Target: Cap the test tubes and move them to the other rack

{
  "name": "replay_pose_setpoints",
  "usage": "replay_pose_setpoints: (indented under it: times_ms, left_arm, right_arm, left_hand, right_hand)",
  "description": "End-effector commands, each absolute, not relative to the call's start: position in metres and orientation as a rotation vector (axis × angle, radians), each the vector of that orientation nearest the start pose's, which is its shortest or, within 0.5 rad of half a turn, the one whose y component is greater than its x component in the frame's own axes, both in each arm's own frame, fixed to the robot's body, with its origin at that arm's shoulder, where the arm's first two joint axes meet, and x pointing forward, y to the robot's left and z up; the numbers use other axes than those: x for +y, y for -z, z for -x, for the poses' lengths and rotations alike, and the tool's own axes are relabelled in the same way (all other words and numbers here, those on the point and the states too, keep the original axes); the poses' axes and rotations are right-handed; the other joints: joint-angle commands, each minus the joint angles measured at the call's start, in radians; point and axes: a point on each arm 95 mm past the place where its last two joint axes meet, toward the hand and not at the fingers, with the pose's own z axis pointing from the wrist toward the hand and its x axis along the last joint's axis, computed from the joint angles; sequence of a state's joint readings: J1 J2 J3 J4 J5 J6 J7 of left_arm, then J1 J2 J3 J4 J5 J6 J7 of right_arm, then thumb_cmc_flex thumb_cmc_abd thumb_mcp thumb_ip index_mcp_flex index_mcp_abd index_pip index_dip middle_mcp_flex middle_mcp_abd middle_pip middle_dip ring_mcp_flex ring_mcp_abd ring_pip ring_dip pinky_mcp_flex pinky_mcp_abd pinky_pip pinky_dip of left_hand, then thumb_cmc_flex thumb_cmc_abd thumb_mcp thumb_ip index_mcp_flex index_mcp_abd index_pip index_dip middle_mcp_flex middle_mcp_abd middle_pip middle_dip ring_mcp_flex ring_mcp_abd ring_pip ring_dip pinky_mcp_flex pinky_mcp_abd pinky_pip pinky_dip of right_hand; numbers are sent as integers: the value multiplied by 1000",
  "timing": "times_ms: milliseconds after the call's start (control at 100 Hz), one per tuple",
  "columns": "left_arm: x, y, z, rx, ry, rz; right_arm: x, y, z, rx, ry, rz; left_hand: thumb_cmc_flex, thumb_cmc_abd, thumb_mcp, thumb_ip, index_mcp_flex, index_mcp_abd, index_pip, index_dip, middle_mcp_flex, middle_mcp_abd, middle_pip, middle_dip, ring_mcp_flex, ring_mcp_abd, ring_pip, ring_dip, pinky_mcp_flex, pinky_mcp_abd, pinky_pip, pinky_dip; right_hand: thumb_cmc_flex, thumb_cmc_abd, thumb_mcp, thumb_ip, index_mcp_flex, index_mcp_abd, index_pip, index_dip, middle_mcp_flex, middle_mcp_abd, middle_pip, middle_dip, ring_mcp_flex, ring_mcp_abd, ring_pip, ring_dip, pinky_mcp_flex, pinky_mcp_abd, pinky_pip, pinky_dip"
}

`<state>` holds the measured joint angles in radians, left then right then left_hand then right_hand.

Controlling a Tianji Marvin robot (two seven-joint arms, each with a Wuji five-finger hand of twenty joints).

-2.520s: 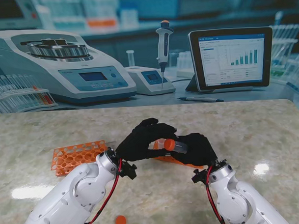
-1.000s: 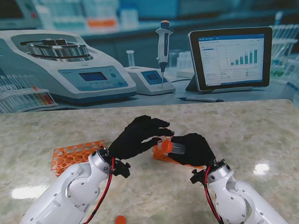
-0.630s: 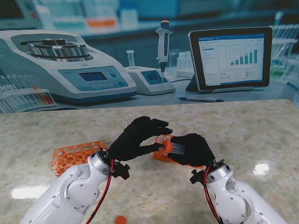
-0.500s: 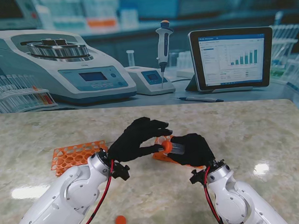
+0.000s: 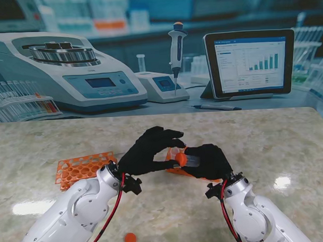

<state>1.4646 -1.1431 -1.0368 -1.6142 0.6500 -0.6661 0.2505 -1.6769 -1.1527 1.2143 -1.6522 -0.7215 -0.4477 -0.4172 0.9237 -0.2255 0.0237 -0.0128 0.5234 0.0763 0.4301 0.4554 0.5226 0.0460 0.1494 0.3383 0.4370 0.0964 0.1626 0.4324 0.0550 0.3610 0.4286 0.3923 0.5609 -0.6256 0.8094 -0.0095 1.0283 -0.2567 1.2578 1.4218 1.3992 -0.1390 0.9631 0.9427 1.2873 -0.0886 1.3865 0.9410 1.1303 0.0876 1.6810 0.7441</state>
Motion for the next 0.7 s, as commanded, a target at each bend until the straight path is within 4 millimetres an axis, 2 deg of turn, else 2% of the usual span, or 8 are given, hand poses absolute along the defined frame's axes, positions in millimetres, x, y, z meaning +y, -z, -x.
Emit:
replay_pose_setpoints:
  times_ms: [0,40,50,80,210,340,460,690]
  left_arm:
    - [-107,263,-368,1395,2584,835]
    - [-108,263,-368,1395,2583,835]
    - [-108,263,-368,1395,2583,835]
    - [-108,263,-368,1394,2584,834]
    - [-109,262,-369,1400,2573,820]
    - [-108,262,-368,1392,2565,814]
    - [-106,260,-368,1378,2569,813]
    - [-104,257,-362,1362,2572,790]
  right_arm:
    - [40,295,-351,-1360,2926,1415]
    - [40,295,-351,-1361,2926,1413]
    - [40,295,-351,-1361,2926,1413]
    - [40,295,-351,-1361,2926,1413]
    - [40,295,-351,-1360,2926,1410]
    - [41,295,-351,-1362,2925,1407]
    - [42,295,-351,-1363,2923,1409]
    - [43,294,-353,-1368,2927,1411]
  left_hand:
    - [-9,-64,23,-3,-46,8,44,44,-32,-12,12,22,-22,-21,4,14,-9,-15,-29,45]
    - [-18,-72,42,-5,-58,6,69,68,-37,-12,15,25,-23,-20,5,16,-8,-16,-27,45]
    - [-68,-104,155,-21,-58,6,70,99,-35,-11,14,29,-21,-19,5,19,-8,-15,-24,43]
    - [-86,-121,198,-28,-68,5,86,113,-36,-10,16,30,-21,-19,6,19,-7,-15,-23,43]
    - [-147,-165,306,-45,-80,18,80,86,-48,-10,16,26,-26,-19,6,18,-9,-13,-20,43]
    - [-143,-113,294,-48,-69,22,29,52,-51,-10,15,27,-27,-20,7,20,-8,-16,-17,45]
    - [-83,-51,144,-27,-54,28,-32,-6,-57,-8,10,25,-31,-20,6,21,-12,-19,-19,49]
    - [-83,-26,122,-27,-51,30,-59,-20,-62,-6,6,24,-35,-19,5,22,-13,-20,-19,50]
  right_hand:
    - [25,22,10,-12,12,-64,67,33,21,-2,-7,16,34,-64,31,6,16,-14,35,-5]
    - [25,21,10,-12,12,-64,67,33,22,-3,-6,16,34,-64,31,6,16,-14,35,-5]
    - [25,21,11,-12,12,-64,67,33,22,-2,-6,16,34,-64,31,6,16,-14,35,-5]
    - [25,22,11,-12,12,-64,67,33,22,-2,-6,16,34,-64,31,6,16,-14,35,-5]
    - [26,23,11,-12,11,-68,66,33,22,-2,-6,16,34,-64,31,6,16,-14,34,-5]
    - [25,24,9,-12,11,-69,65,34,21,-4,-6,16,34,-64,31,6,16,-14,34,-5]
    - [27,24,9,-12,11,-69,64,34,21,-6,-6,16,34,-64,31,6,16,-14,34,-5]
    - [27,23,9,-12,11,-69,64,35,21,-3,-6,16,34,-64,30,5,16,-14,34,-5]
